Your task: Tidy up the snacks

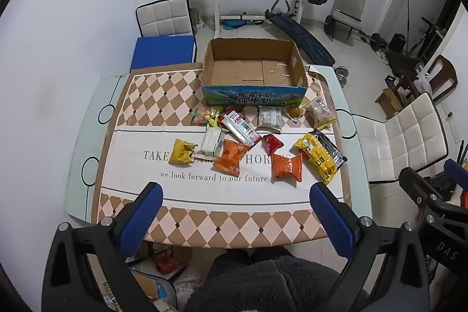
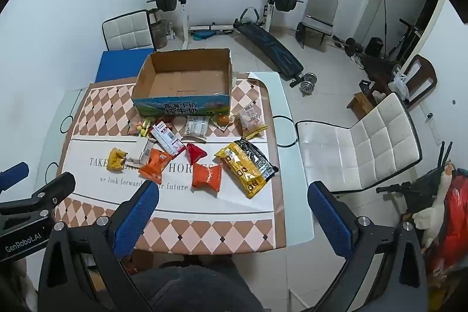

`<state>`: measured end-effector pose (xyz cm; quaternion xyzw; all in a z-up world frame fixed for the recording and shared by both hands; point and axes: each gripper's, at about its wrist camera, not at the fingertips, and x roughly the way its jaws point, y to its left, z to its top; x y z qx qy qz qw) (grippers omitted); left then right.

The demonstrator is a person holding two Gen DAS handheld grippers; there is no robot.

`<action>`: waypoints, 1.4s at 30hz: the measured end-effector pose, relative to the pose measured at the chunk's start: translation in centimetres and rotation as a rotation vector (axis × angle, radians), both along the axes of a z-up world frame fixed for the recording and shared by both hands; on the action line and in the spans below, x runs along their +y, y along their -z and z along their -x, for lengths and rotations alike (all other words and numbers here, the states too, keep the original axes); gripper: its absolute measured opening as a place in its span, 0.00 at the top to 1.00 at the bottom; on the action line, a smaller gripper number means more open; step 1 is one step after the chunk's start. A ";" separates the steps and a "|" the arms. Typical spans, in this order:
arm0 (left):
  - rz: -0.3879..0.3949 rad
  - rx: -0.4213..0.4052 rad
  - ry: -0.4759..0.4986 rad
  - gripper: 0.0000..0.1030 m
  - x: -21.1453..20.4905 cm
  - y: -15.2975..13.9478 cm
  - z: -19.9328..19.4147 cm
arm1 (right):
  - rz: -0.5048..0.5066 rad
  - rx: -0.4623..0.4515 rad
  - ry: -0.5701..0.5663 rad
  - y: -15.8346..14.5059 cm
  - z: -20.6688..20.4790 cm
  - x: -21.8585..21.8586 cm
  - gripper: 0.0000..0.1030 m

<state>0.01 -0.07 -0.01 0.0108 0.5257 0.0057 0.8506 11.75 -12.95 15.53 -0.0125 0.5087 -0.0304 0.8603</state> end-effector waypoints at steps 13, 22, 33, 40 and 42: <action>0.021 -0.006 0.000 0.00 -0.1 -0.4 0.0 | 0.012 0.009 -0.014 -0.4 0.0 0.1 0.00; 0.035 -0.013 -0.003 0.00 -0.2 -2.0 -0.4 | 0.010 0.003 -0.003 -0.6 0.0 0.0 0.00; 0.041 -0.022 -0.003 0.00 -0.1 -1.6 -0.1 | 0.005 -0.005 -0.010 -0.6 0.0 0.0 0.00; 0.043 -0.026 -0.004 0.00 0.0 -1.8 -0.2 | 0.000 -0.011 -0.014 -1.1 -0.5 0.0 0.00; 0.045 -0.026 -0.004 0.00 0.0 -1.8 -0.2 | 0.001 -0.012 -0.014 -1.1 -0.5 0.0 0.00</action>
